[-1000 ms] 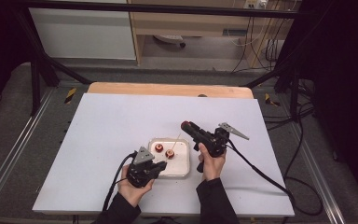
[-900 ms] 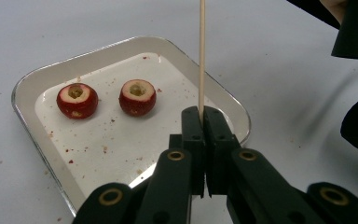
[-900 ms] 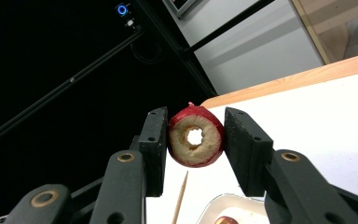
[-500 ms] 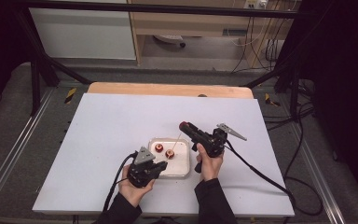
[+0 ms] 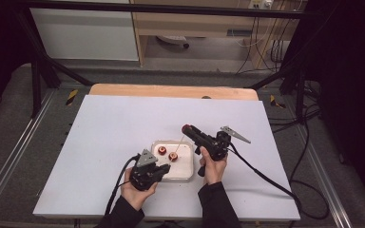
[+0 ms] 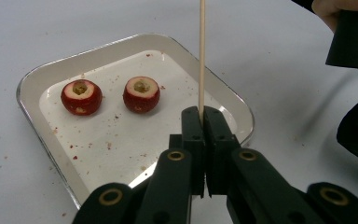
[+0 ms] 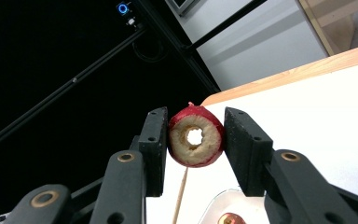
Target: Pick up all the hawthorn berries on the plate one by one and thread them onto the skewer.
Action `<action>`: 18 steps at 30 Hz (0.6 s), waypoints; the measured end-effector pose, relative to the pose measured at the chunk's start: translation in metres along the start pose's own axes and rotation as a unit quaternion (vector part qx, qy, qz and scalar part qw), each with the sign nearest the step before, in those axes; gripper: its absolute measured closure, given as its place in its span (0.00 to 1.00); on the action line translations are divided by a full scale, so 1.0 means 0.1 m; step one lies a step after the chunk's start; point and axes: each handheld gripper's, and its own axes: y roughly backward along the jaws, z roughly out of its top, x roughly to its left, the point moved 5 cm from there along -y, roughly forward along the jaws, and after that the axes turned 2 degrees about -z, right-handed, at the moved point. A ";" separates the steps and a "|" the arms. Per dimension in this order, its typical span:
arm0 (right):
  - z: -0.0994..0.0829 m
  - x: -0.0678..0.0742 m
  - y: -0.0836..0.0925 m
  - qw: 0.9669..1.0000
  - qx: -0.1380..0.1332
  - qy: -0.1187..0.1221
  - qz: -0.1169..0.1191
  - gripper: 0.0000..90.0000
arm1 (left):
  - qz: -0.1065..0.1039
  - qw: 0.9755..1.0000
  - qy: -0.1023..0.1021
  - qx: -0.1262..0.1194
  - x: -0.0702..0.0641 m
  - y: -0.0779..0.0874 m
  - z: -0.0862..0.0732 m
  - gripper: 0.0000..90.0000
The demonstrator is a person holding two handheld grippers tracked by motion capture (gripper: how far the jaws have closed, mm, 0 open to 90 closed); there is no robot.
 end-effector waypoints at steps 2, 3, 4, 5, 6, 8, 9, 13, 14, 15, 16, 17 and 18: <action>0.00 0.00 0.00 1.000 0.001 -0.002 0.001 0.68 | 0.000 1.000 0.000 0.000 0.00 0.00 0.00 0.98; 0.00 0.00 0.00 1.000 0.002 -0.003 0.001 0.68 | 0.000 1.000 -0.001 0.000 0.00 0.00 0.00 0.98; 0.01 0.00 0.00 1.000 0.002 -0.005 0.001 0.68 | 0.000 1.000 -0.001 0.000 0.00 0.00 0.00 0.98; 0.01 0.00 0.00 1.000 0.003 -0.005 0.002 0.68 | 0.001 1.000 -0.001 0.000 0.00 0.00 0.00 0.98; 0.00 0.00 0.00 1.000 0.002 -0.005 0.002 0.68 | 0.001 1.000 -0.001 0.000 0.00 0.00 0.00 0.98; 0.00 0.00 0.00 1.000 0.004 -0.006 0.003 0.68 | 0.001 1.000 -0.002 0.000 0.00 0.00 0.00 0.98; 0.00 0.00 0.00 1.000 0.004 -0.006 0.003 0.68 | 0.001 1.000 -0.003 0.001 0.00 0.00 0.00 0.98; 0.00 0.01 0.00 1.000 0.008 -0.017 0.007 0.68 | 0.003 1.000 -0.002 0.000 0.00 0.00 0.00 0.98; 0.00 0.01 0.00 1.000 0.007 -0.019 0.008 0.68 | 0.002 1.000 -0.003 0.000 0.00 0.00 0.00 0.98; 0.00 0.01 0.00 1.000 0.008 -0.020 0.009 0.68 | 0.003 1.000 -0.004 0.000 0.00 0.00 0.00 0.98; 0.01 0.01 0.00 1.000 0.008 -0.023 0.009 0.68 | 0.003 1.000 -0.004 0.000 0.00 0.00 0.00 0.98; 0.01 0.01 0.00 1.000 0.009 -0.025 0.009 0.68 | 0.002 1.000 -0.004 0.000 0.00 0.00 0.00 0.98; 0.01 0.01 0.00 1.000 0.010 -0.026 0.009 0.68 | 0.002 1.000 -0.005 0.000 0.00 0.00 0.00 0.98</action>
